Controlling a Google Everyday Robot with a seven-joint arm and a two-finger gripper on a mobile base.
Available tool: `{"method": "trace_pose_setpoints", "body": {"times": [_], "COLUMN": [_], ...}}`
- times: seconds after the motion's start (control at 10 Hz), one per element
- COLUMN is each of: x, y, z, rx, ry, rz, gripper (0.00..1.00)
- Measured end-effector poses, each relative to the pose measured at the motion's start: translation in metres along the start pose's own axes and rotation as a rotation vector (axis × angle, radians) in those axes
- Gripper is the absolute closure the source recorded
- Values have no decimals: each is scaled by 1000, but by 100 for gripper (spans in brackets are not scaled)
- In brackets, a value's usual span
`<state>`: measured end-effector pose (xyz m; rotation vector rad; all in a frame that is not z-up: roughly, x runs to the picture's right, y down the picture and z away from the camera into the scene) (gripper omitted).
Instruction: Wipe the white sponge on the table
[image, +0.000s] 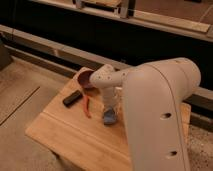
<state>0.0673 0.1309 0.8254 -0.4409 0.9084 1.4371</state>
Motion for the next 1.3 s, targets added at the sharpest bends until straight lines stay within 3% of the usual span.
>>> {"method": "trace_pose_setpoints", "body": {"times": [0.6,1.0,1.3], "x": [-40,-59,-60], "y": [6,29,56], "z": [-9,-31,-37], "rx": [-56,-83,-97], "ry": [-11,-45,-59], "rz": [16,-30,-78], "gripper": [100,100,100]}}
